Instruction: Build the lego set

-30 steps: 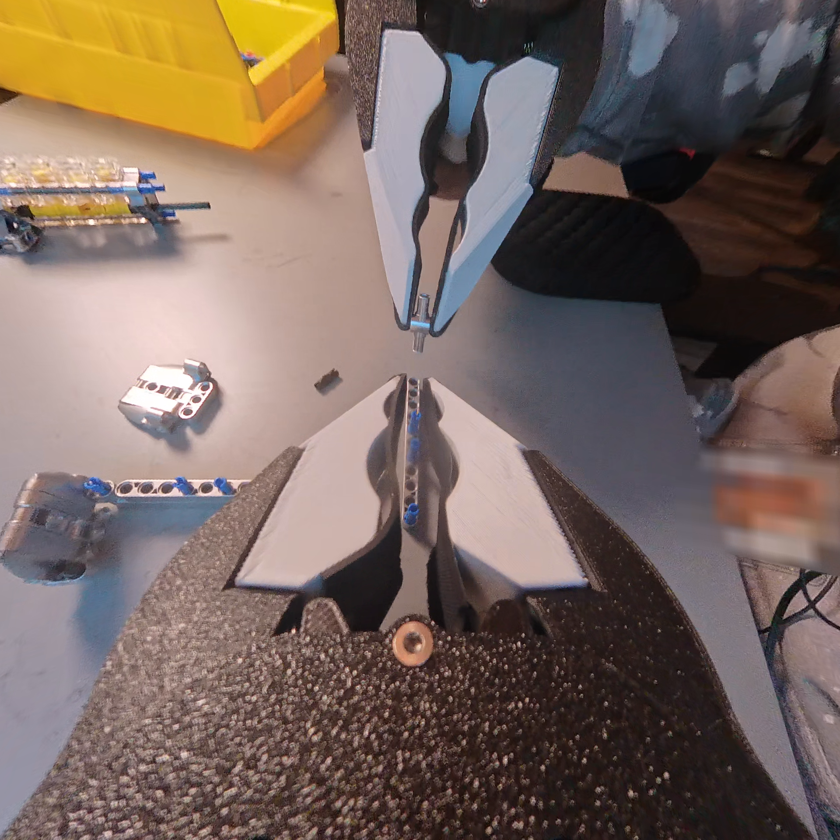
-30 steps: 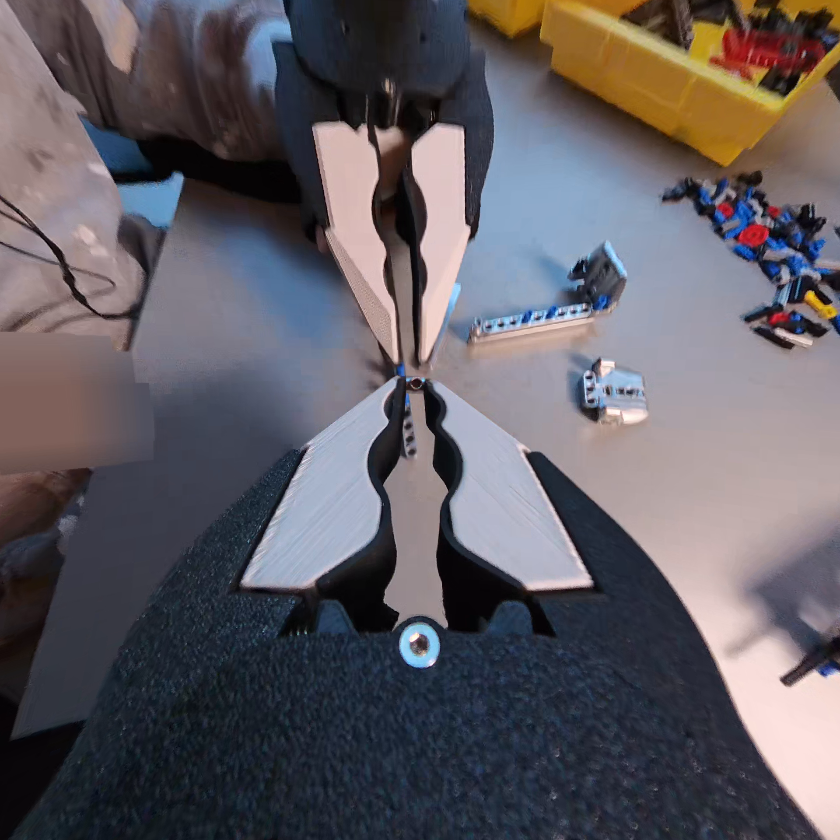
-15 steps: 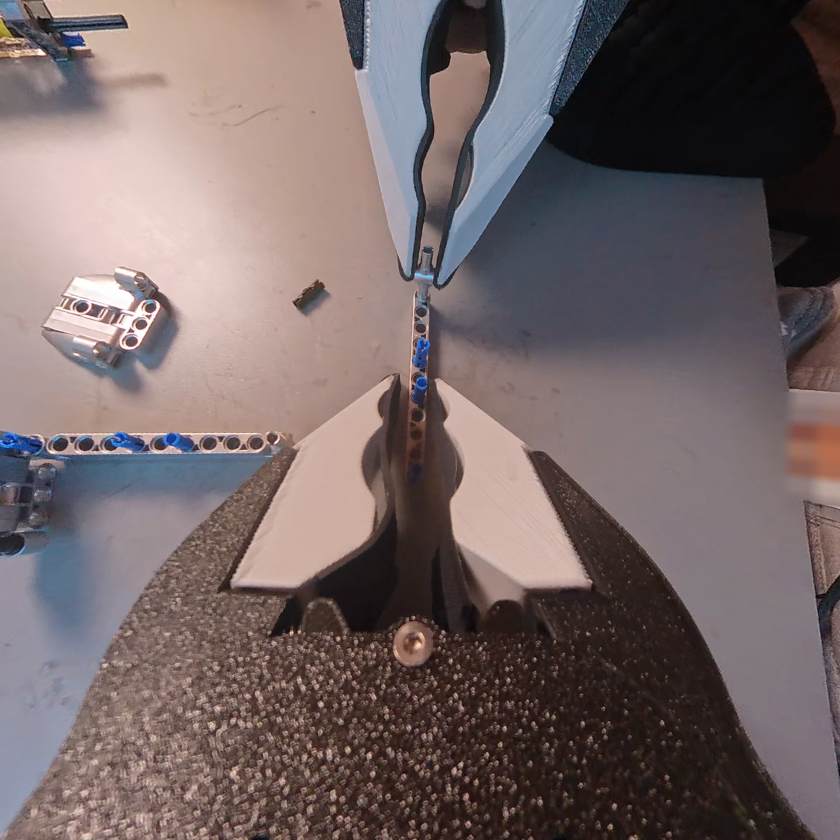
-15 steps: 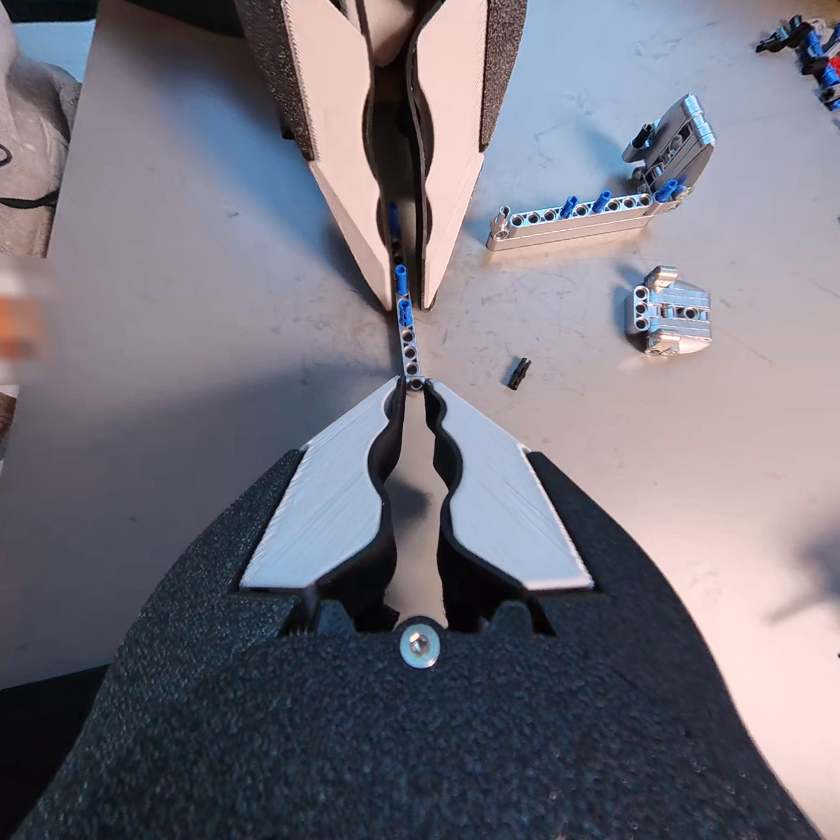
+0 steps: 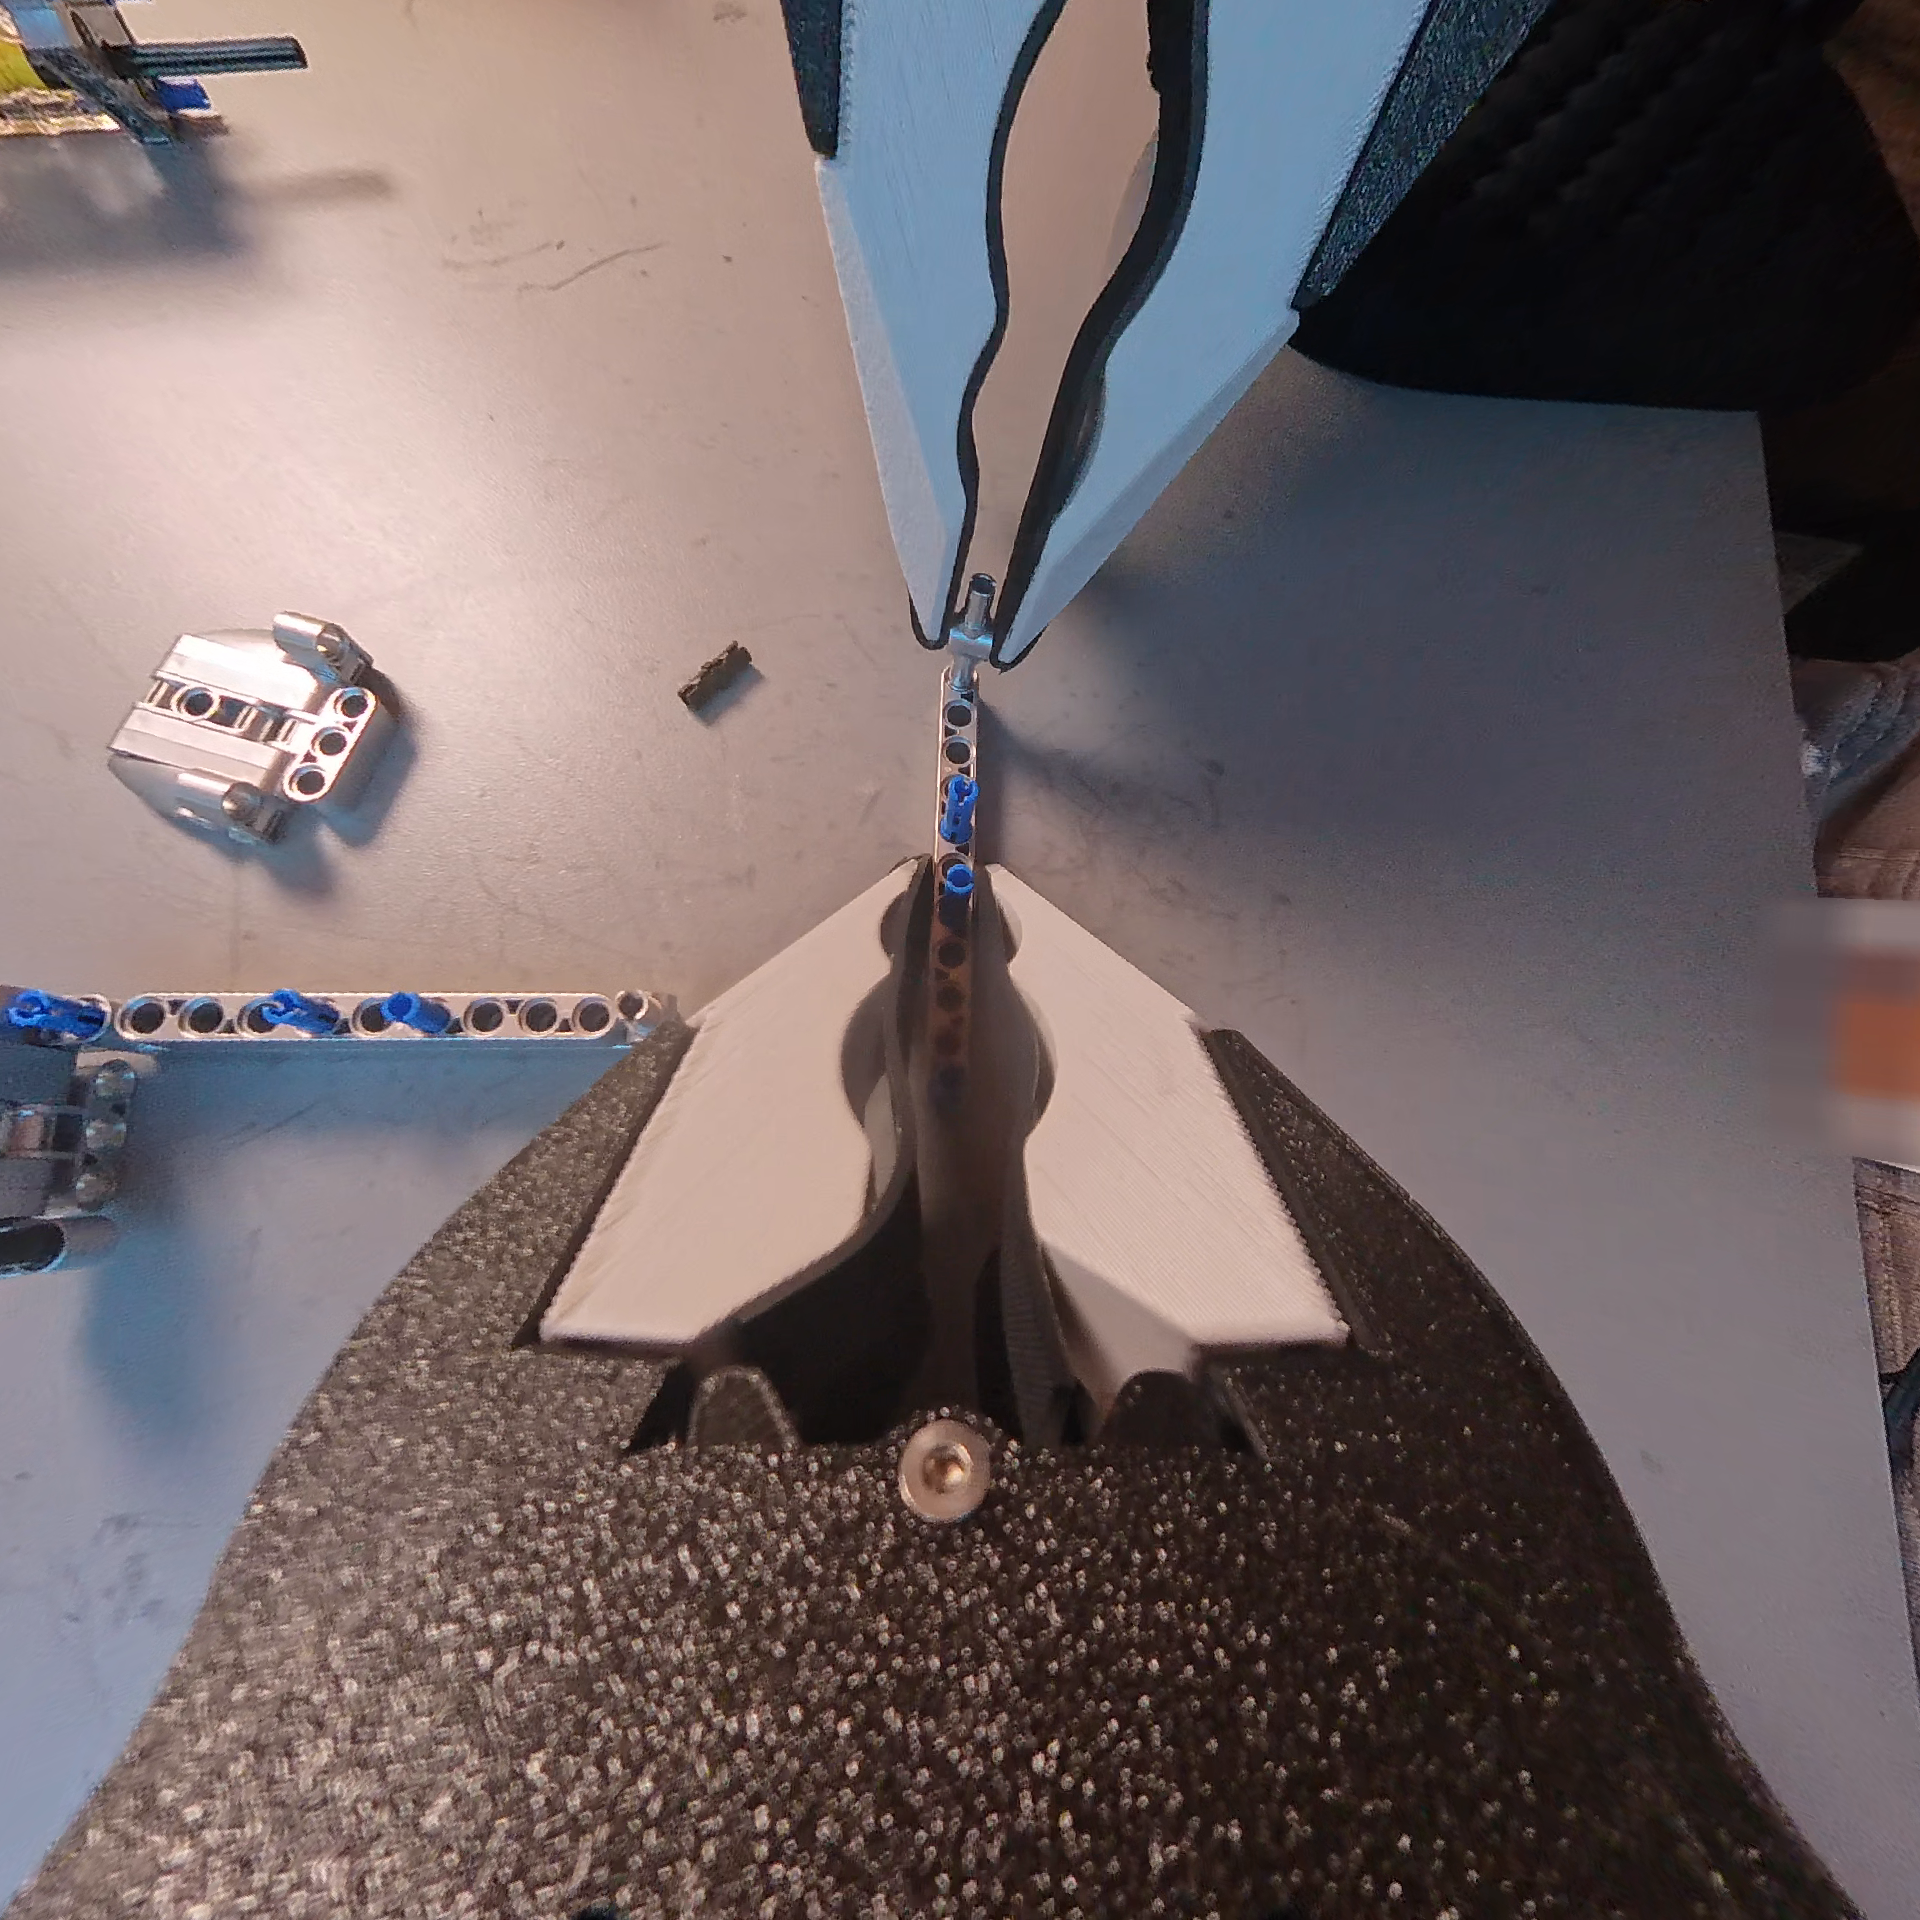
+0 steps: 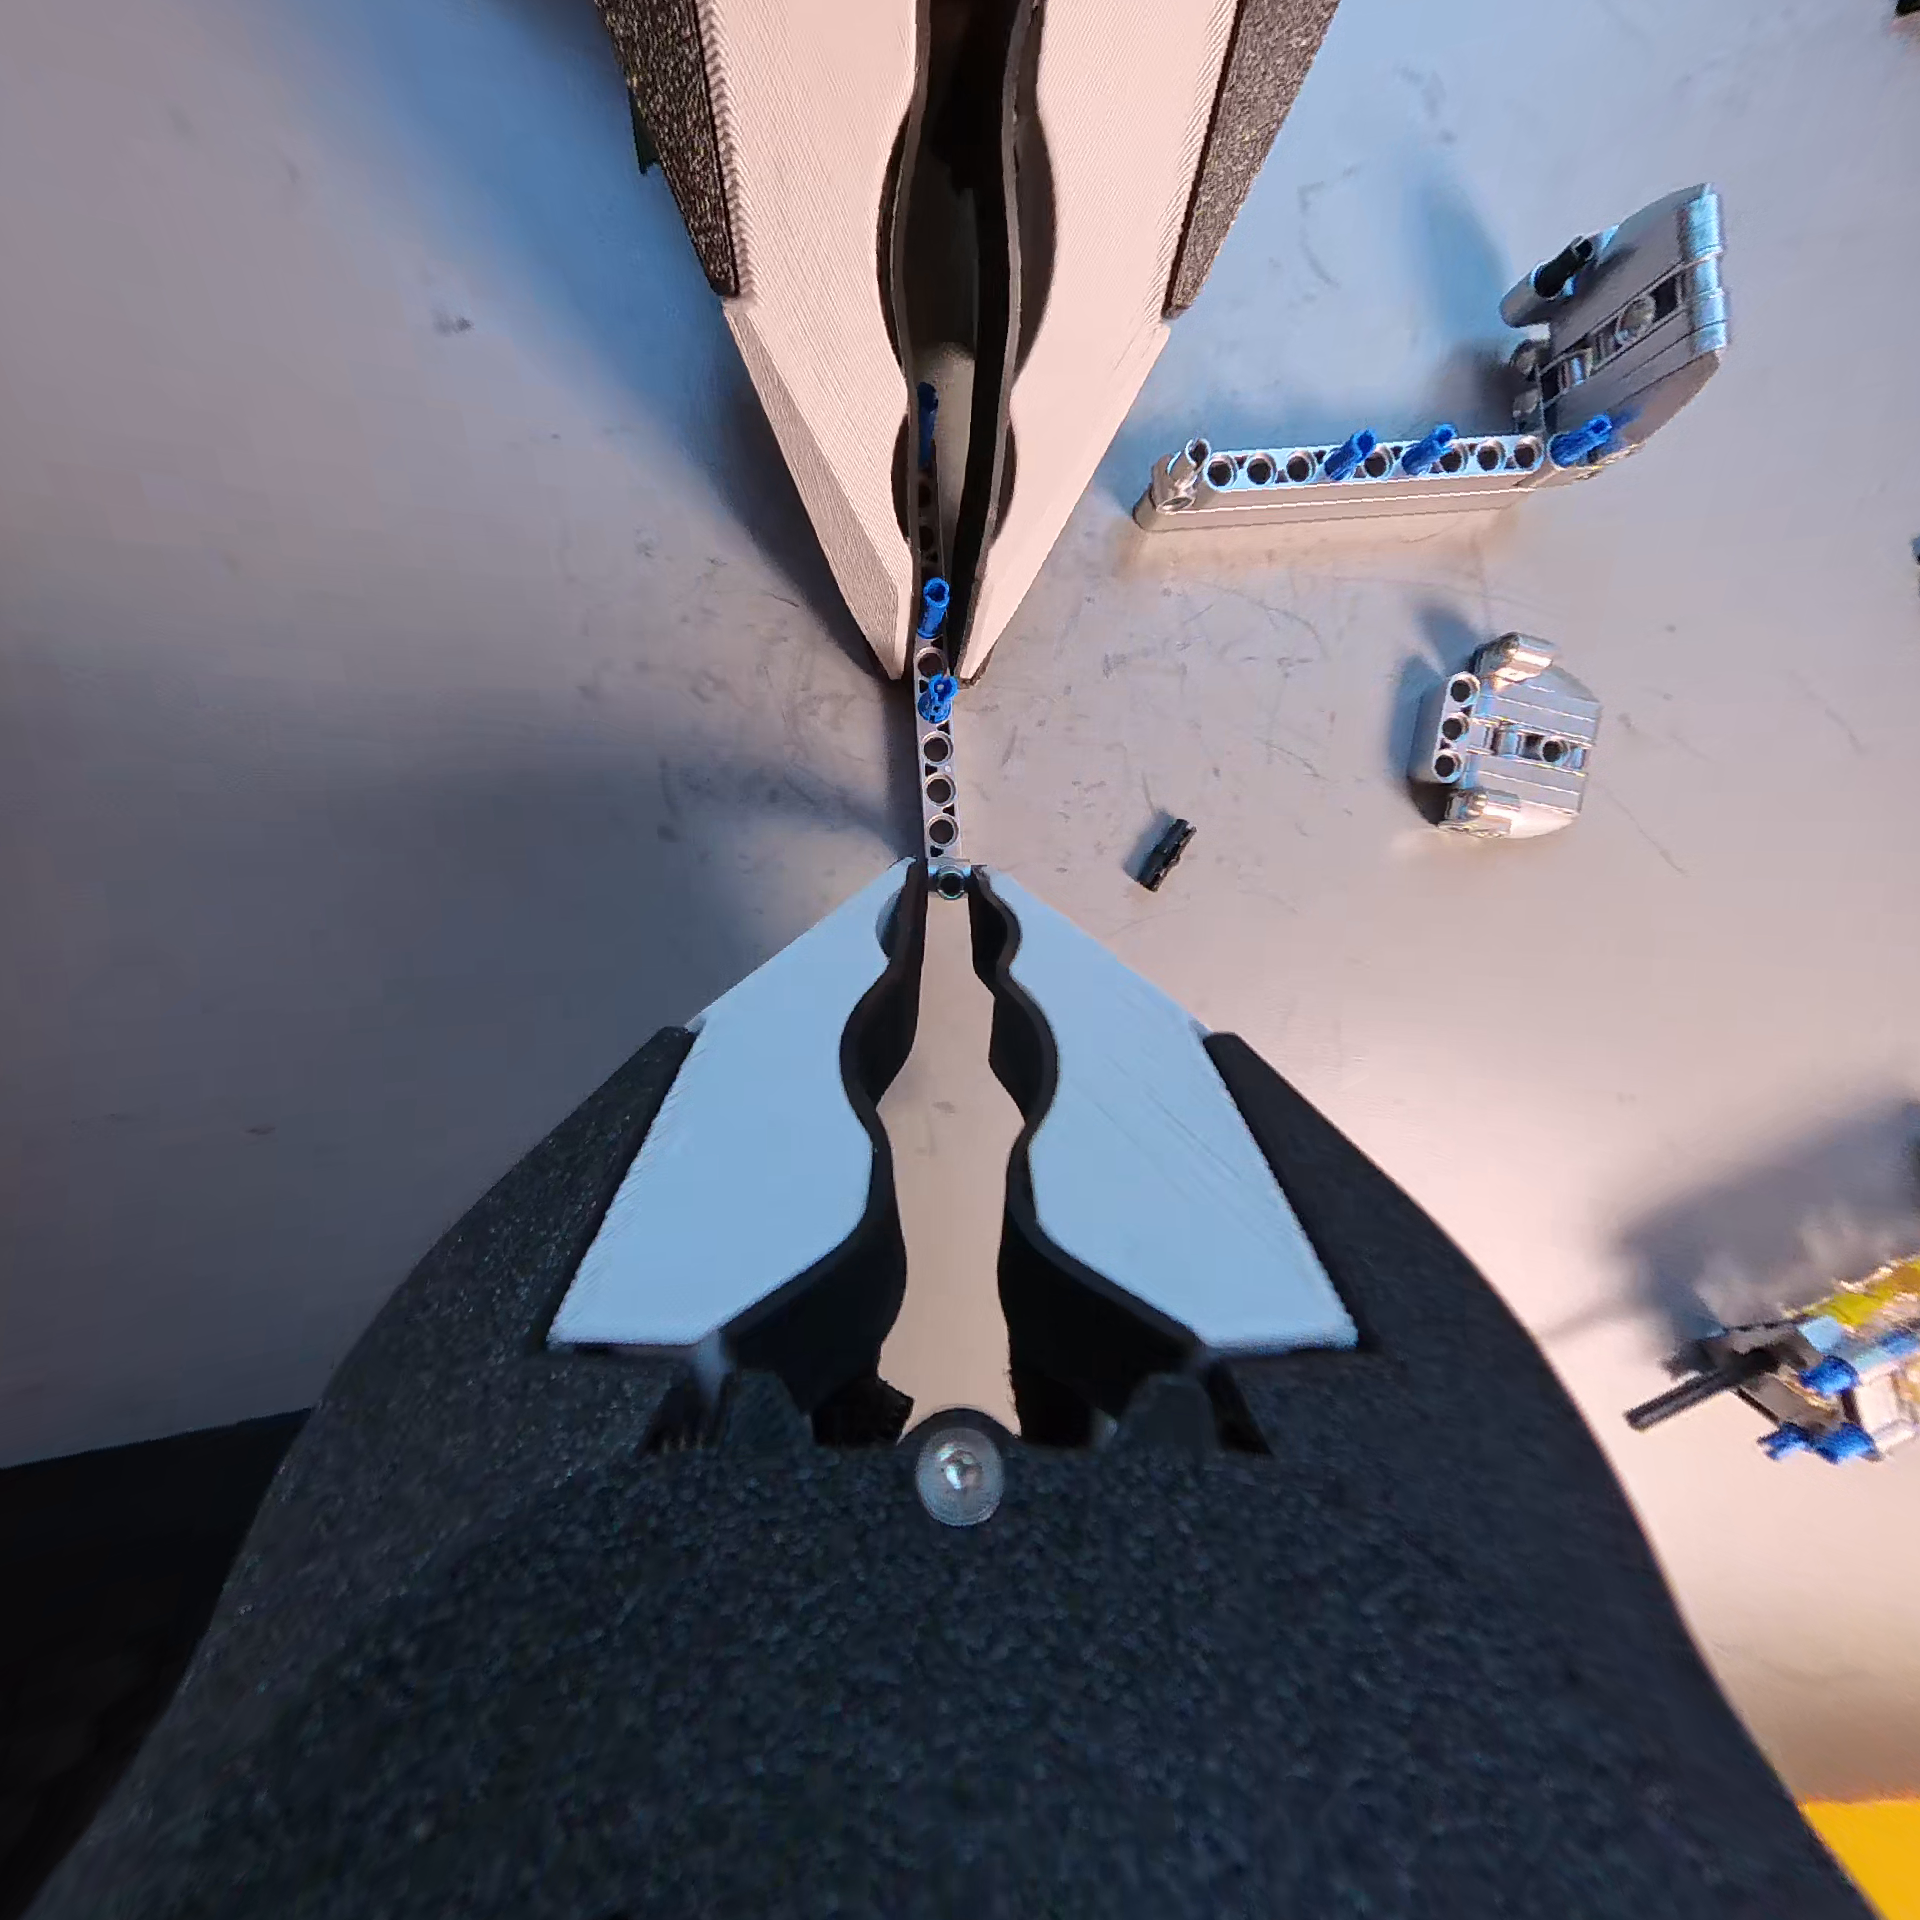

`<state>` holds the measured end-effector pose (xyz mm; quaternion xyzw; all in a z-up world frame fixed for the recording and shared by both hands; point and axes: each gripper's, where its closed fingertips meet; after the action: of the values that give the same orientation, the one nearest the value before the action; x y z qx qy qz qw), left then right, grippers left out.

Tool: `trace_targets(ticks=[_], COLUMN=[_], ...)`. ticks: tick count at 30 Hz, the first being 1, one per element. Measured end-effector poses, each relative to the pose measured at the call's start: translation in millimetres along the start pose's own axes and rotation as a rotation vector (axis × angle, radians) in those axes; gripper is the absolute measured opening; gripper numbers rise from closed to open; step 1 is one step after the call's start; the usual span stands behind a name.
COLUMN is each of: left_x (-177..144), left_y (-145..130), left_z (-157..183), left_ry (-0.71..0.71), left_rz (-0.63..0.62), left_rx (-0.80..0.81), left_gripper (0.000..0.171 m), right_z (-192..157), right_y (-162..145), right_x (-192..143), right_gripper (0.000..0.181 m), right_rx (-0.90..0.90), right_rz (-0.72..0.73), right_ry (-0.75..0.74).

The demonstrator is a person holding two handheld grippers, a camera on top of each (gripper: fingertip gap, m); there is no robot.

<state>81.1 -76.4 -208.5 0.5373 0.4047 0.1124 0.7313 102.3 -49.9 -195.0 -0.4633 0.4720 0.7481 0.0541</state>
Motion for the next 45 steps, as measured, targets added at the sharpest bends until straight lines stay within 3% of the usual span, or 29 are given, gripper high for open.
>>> trace_targets(ticks=[13, 22, 29, 34, 40, 45], left_x=[-1, -1, -1, -1, -2, -1], left_y=[0, 1, 1, 1, 1, 1], left_z=[0, 0, 0, 0, 0, 0], left_ry=[0.005, -0.005, 0.001, -0.007, -0.008, -0.011], left_rz=[-0.014, -0.013, -0.016, -0.016, -0.014, -0.007], left_rx=[-0.049, -0.075, -0.068, -0.081, -0.096, -0.098], left_gripper=[0.005, 0.004, 0.005, 0.004, 0.004, 0.004], right_z=[3, 3, -1, 1, 6, 5], right_y=[0, 0, 2, 3, 11, 11], right_x=[1, 1, 9, 6, -7, -5], right_gripper=[0.005, 0.005, 0.005, 0.005, 0.005, 0.006], right_rx=[-0.023, -0.226, -0.223, -0.009, 0.306, 0.303], right_rz=[-0.145, -0.336, -0.366, -0.198, 0.22, 0.297], right_ry=[-0.023, 0.107, 0.172, 0.12, 0.028, 0.02])
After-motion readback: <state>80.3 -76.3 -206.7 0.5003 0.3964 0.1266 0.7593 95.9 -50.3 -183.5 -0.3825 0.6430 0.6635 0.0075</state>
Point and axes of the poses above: each gripper's, where its closed fingertips meet, x out along the fingers, y out of its top, z = x × y across the jaws, and after that the axes turned 13 degrees about z, right-handed
